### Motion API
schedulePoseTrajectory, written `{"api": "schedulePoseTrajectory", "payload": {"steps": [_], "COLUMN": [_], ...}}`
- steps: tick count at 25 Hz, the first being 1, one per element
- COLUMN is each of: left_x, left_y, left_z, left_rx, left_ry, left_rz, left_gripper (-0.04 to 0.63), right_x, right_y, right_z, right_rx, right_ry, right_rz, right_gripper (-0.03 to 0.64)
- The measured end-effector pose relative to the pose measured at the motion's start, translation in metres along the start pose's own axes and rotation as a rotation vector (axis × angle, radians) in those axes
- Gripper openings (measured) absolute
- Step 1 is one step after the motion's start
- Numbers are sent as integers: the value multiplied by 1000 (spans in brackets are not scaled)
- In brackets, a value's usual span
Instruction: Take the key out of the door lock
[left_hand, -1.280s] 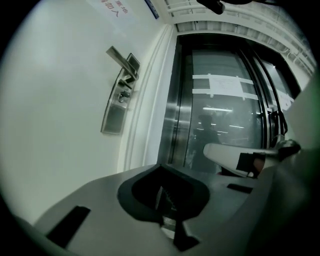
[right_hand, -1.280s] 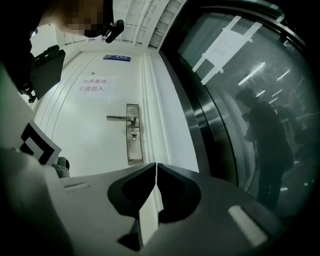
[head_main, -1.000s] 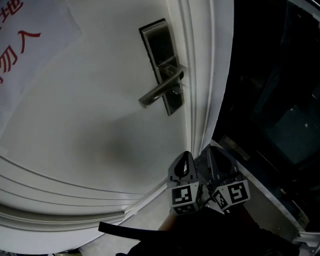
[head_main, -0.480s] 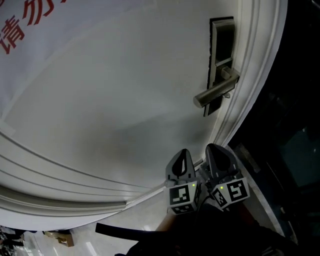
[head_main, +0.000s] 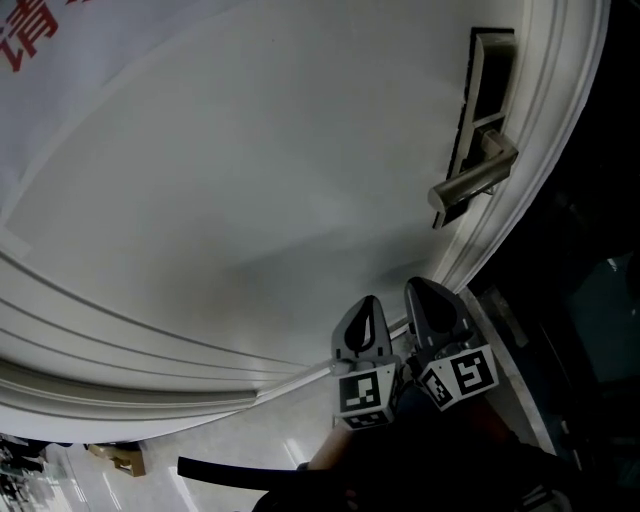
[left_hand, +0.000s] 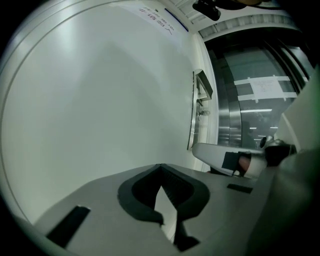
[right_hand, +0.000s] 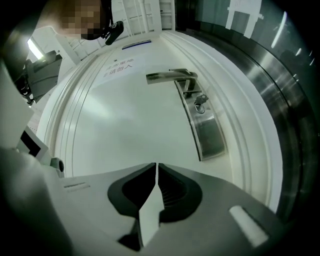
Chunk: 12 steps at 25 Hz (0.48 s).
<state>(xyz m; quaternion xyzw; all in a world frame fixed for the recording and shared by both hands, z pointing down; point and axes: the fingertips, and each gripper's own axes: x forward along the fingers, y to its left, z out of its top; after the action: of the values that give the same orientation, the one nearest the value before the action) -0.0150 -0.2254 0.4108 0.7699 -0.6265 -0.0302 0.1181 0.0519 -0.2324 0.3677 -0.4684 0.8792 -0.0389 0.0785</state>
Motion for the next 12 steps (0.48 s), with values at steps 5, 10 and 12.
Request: {"api": "schedulePoseTrajectory", "payload": {"steps": [5, 10, 12], "left_x": [1, 4, 7], "left_y": [0, -11, -14], "left_z": [0, 12, 14], "left_rx": [-6, -12, -17], "left_ry": [1, -21, -26], "left_rz": [37, 52, 56], "left_gripper": [0, 0, 0], "right_x": [2, -10, -13], "right_y": [11, -9, -25], "right_z": [7, 53, 73], "right_rx": [-11, -134, -262], "right_ry": [20, -61, -93], "right_rz": [108, 107, 63], "right_gripper": [8, 56, 74]}}
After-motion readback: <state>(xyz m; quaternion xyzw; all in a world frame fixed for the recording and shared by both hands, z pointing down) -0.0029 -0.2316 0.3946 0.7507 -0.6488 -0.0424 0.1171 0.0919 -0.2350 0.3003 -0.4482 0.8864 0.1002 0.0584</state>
